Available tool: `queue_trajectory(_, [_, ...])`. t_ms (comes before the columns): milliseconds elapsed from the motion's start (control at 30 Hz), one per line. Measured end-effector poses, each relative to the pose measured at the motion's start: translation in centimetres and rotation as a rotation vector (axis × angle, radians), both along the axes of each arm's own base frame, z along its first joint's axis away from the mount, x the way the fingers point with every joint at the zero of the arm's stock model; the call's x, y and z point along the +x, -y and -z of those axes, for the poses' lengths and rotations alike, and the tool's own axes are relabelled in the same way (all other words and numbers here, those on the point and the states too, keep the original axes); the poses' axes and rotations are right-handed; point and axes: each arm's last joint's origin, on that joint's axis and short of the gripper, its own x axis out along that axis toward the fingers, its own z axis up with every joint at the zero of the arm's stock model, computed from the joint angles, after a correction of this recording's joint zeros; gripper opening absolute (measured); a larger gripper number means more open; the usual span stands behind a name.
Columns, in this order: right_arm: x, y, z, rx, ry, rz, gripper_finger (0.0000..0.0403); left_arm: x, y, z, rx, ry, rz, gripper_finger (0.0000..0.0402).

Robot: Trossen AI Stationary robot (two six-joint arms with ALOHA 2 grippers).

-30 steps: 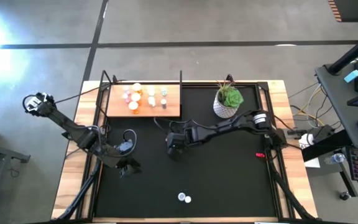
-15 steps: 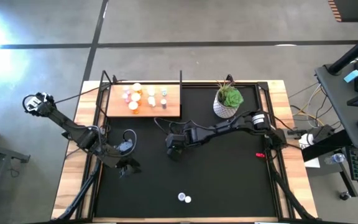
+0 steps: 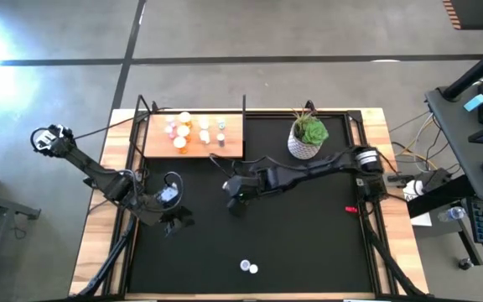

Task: Pick and place medicine bottles onto shelf by color
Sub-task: Put the pink pill bottle on the shelf aligned with the other pink pill bottle

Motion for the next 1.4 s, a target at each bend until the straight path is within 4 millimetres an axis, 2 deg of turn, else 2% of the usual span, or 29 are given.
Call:
queue_trajectory(167, [-2.4, -1.2, -5.7, -0.013, 0.091, -0.064, 0.0105, 0.6, -0.3, -0.8, 0.250, 0.155, -0.041, 0.0164])
queue_trajectory(267, [-3.9, -2.2, -8.8, -0.031, 0.170, -0.100, 0.0100, 1.4, 0.0, -1.8, 0.443, 0.288, 0.004, 0.0164])
queue_trajectory(367, [-5.3, -3.1, -11.1, -0.040, 0.232, -0.117, 0.0098, 2.5, 0.3, -2.8, 0.611, 0.404, 0.069, 0.0164])
queue_trajectory(500, [-6.8, -4.2, -13.0, -0.065, 0.287, -0.123, 0.0106, 4.0, 0.1, -3.3, 0.706, 0.400, 0.080, 0.0165])
queue_trajectory(600, [-7.4, -4.8, -13.6, -0.064, 0.303, -0.137, 0.0109, 4.9, 0.1, -3.7, 0.722, 0.392, 0.095, 0.0177])
queue_trajectory(767, [-7.7, -5.5, -13.5, -0.072, 0.282, -0.170, 0.0102, 5.6, -0.1, -4.2, 0.791, 0.390, 0.122, 0.0213])
queue_trajectory(967, [-7.7, -6.4, -13.3, -0.169, 0.271, -0.314, 0.0101, 6.6, -0.4, -4.2, 0.769, 0.413, 0.159, 0.0252])
queue_trajectory(1067, [-7.5, -6.5, -13.3, -0.196, 0.280, -0.347, 0.0102, 7.5, -0.3, -4.1, 0.756, 0.457, 0.202, 0.0259])
queue_trajectory(1167, [-7.5, -6.5, -13.3, -0.203, 0.276, -0.378, 0.0100, 8.0, -0.2, -4.3, 0.819, 0.503, 0.220, 0.0260])
queue_trajectory(1400, [-7.4, -6.8, -13.5, -0.206, 0.296, -0.402, 0.0100, 8.2, -0.3, -4.5, 0.854, 0.529, 0.222, 0.0260])
